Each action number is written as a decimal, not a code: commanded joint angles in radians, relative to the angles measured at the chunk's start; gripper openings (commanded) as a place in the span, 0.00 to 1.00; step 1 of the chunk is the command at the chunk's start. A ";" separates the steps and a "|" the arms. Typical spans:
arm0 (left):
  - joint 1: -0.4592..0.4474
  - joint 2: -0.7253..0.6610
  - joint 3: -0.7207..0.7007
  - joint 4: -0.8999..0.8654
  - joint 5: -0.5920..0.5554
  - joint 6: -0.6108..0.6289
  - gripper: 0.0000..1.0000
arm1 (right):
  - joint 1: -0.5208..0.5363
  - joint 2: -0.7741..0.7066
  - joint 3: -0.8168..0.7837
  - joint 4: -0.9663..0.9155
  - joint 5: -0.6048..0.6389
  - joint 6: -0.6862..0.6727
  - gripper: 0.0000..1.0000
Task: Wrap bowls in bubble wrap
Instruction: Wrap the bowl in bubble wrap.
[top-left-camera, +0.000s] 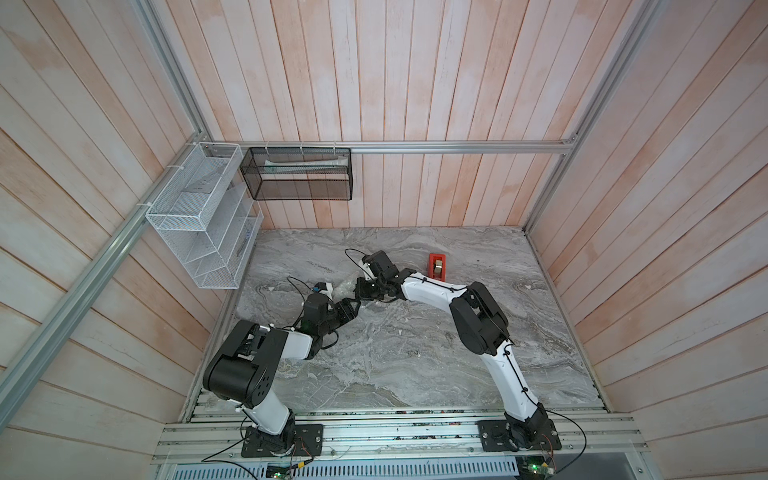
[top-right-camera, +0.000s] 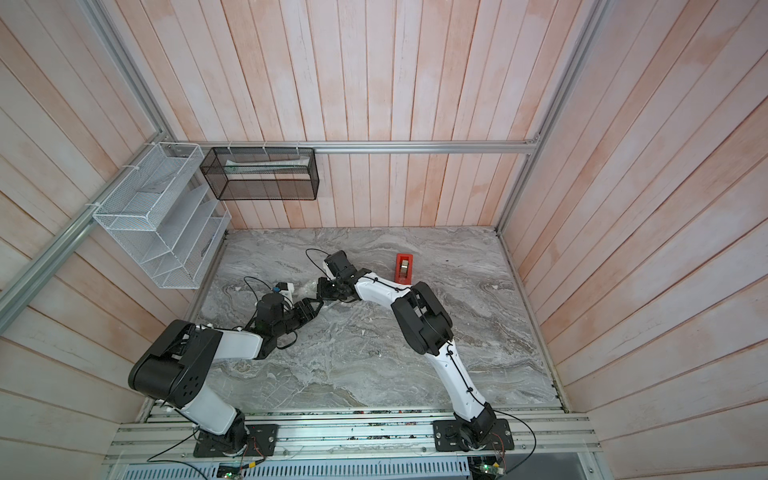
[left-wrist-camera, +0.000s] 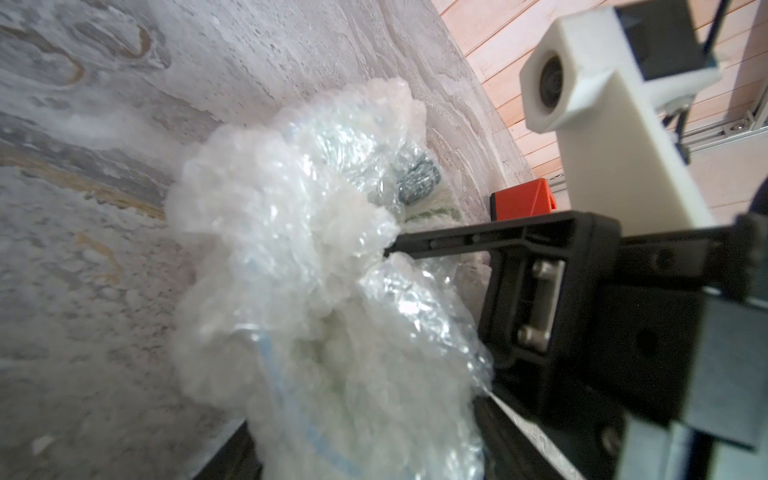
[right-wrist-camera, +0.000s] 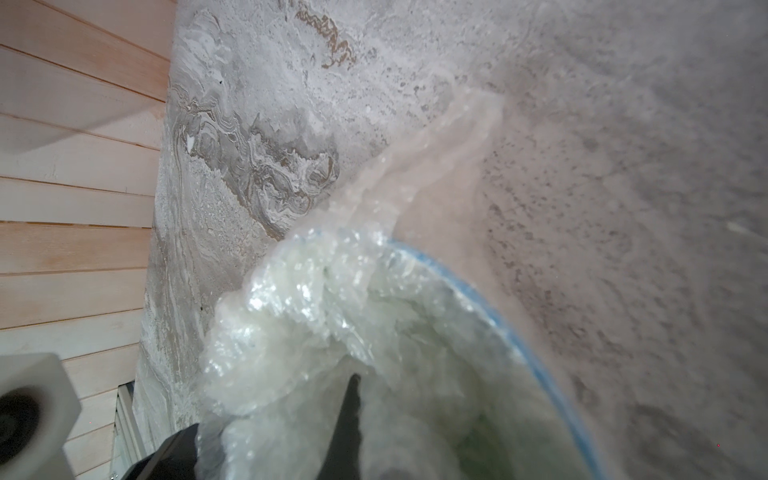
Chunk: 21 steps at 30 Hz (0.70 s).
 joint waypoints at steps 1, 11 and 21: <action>0.026 0.019 -0.009 0.087 -0.063 -0.046 0.67 | -0.007 0.076 -0.064 -0.131 0.049 -0.007 0.00; 0.044 0.083 0.033 0.067 -0.099 -0.086 0.59 | -0.016 0.066 -0.089 -0.110 0.025 -0.005 0.00; 0.045 0.137 0.081 0.004 -0.116 -0.087 0.31 | -0.027 0.050 -0.105 -0.098 0.005 -0.004 0.00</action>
